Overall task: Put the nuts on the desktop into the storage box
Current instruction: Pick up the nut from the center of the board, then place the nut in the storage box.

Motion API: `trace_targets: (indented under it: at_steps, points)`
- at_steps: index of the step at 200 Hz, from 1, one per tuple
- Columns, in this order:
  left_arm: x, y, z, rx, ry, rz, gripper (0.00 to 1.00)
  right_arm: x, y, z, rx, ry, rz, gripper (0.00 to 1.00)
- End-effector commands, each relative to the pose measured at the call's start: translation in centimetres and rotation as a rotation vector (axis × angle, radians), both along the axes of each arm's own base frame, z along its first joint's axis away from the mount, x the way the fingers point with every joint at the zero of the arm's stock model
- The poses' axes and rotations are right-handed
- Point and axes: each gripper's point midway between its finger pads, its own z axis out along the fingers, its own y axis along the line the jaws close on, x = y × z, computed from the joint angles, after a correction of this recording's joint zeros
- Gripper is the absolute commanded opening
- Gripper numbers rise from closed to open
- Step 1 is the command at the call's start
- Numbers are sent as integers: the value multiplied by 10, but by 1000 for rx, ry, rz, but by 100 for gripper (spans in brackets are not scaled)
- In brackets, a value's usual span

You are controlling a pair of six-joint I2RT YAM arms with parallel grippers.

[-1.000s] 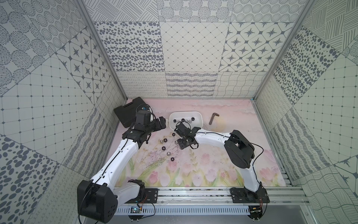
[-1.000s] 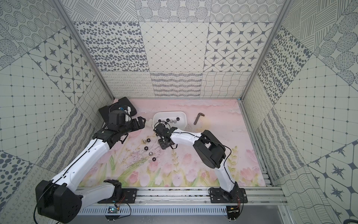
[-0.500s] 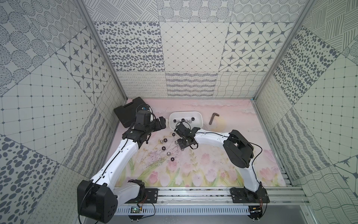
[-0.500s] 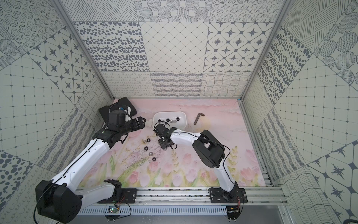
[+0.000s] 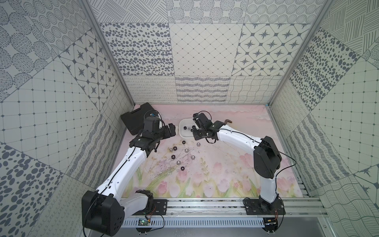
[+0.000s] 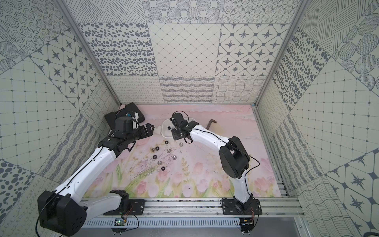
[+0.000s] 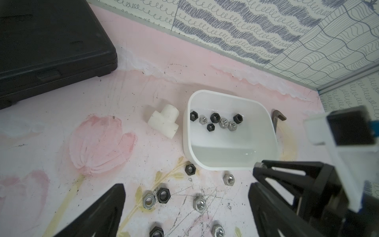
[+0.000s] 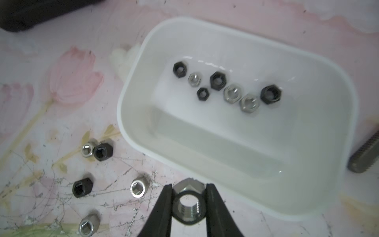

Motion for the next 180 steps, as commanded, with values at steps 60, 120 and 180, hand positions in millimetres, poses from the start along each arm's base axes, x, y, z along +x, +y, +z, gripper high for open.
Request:
trace_targets:
  at_steps: [60,120,180]
  points:
    - [0,0,6,9,-18,-7,99,74,-44,-42,-118,31,-102,20]
    - [0,0,5,11,-15,-6,99,83,-45,-77,-186,71,-91,20]
    - [0,0,3,13,-12,-8,99,86,-48,-100,-225,103,-86,21]
